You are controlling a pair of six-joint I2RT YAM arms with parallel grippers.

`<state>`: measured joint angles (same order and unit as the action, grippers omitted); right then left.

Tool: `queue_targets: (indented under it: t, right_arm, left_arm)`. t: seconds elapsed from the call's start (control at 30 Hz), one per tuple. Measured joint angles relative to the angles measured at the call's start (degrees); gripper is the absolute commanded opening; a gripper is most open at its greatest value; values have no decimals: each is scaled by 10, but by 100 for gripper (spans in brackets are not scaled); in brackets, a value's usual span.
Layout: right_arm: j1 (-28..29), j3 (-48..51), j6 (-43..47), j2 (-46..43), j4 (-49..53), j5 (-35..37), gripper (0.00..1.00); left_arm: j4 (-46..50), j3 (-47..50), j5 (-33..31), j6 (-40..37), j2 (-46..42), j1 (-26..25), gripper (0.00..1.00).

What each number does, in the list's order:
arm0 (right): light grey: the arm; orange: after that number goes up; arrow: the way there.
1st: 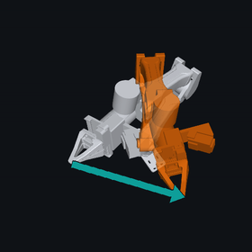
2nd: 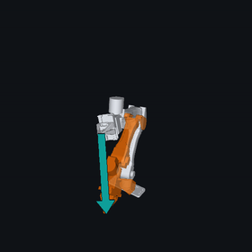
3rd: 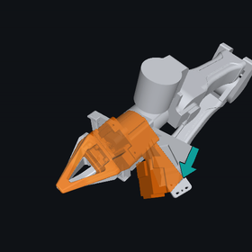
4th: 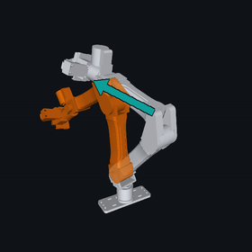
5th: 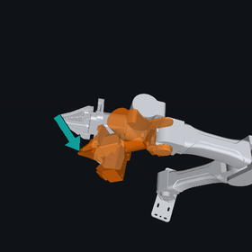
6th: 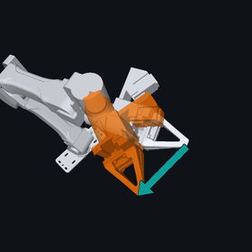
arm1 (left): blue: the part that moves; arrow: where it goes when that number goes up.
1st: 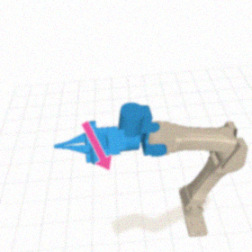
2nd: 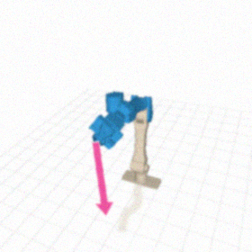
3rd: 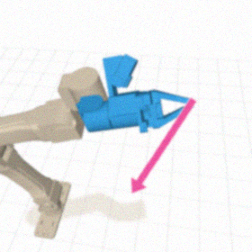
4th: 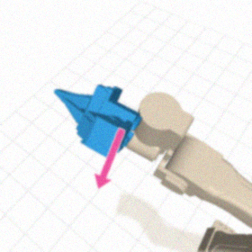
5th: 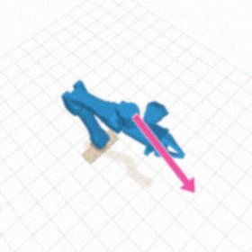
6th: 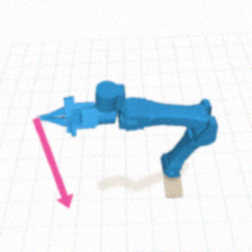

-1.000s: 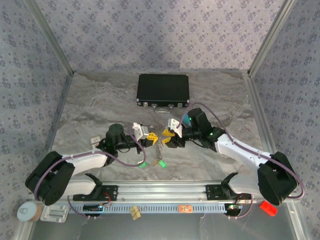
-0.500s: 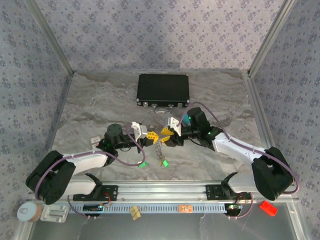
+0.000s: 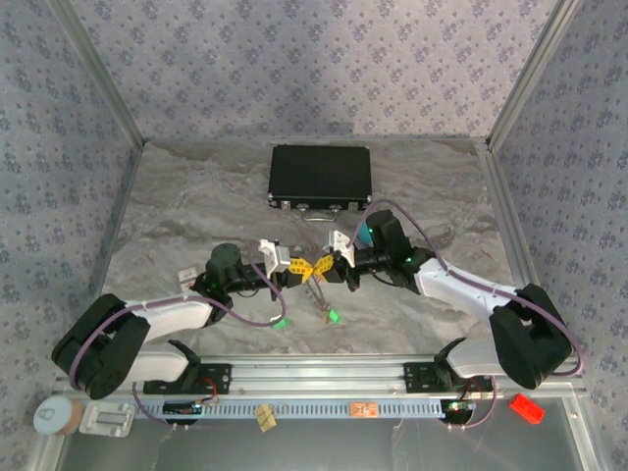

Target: Put the keys on the keyring

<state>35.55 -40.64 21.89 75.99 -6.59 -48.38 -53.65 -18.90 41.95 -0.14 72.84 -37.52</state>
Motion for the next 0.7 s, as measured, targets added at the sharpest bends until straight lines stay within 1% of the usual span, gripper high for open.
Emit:
queue_targets:
  t: [0.03, 0.07, 0.23, 0.3, 0.47, 0.6, 0.7]
  right_arm:
    - [0, -7, 6, 0, 14, 3, 0]
    - [3, -15, 14, 0, 32, 10, 0]
    - [21, -73, 65, 0, 135, 63, 0]
    - [29, -95, 84, 0, 173, 87, 0]
    - [53, -129, 121, 0, 245, 137, 0]
    - [64, -142, 139, 0, 282, 156, 0]
    - [70, -151, 148, 1, 299, 165, 0]
  left_arm:
    - [7, 0, -3, -3, -3, 0, 23]
    - [21, -2, -7, -10, -8, 0, 28]
    - [138, -38, -20, -49, -35, -7, 28]
    - [170, -48, -26, -62, -46, -9, 26]
    - [217, -51, -26, -86, -61, -10, 17]
    - [232, -52, -24, -94, -61, -13, 12]
    - [243, -60, -22, -98, -61, -13, 6]
